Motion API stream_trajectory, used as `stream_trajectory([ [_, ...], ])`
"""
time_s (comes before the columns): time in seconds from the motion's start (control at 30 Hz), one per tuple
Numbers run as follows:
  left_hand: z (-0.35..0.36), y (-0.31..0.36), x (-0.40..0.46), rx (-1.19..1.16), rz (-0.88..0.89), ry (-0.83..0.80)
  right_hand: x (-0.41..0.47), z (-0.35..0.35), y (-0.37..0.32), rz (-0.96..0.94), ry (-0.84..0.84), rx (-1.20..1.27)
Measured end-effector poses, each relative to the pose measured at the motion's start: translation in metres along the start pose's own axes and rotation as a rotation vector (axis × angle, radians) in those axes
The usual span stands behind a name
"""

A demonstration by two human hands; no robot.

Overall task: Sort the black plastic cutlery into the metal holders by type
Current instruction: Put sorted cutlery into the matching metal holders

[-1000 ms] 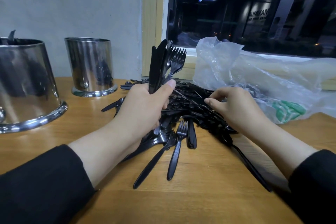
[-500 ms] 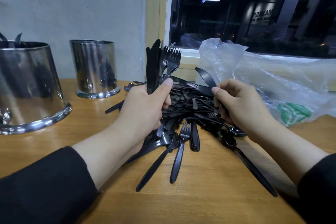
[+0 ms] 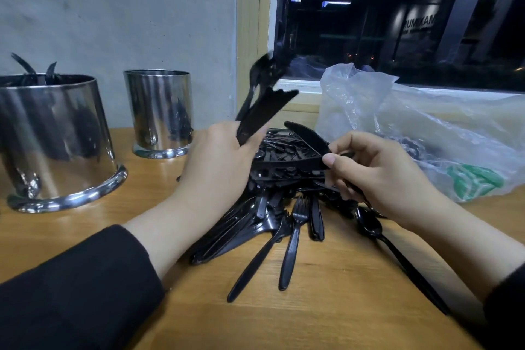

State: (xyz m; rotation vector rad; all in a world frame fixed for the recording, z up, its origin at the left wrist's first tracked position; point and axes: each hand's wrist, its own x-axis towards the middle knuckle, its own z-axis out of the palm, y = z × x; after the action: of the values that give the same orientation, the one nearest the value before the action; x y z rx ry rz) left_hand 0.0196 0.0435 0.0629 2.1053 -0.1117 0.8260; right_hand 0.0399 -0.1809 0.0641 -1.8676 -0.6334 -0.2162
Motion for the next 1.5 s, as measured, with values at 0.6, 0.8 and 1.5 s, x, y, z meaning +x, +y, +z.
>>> stream_trajectory([
  [0.6,0.014,0.008,-0.014,-0.551,-0.258,-0.331,-0.004,0.02,-0.015,-0.053,0.254,0.122],
  [0.8,0.015,0.013,-0.018,-0.717,-0.334,-0.328,-0.007,0.032,-0.019,-0.002,0.166,0.205],
  [1.5,0.022,0.018,-0.026,-0.954,-0.37,-0.342,-0.016,0.046,-0.023,-0.123,0.247,0.015],
])
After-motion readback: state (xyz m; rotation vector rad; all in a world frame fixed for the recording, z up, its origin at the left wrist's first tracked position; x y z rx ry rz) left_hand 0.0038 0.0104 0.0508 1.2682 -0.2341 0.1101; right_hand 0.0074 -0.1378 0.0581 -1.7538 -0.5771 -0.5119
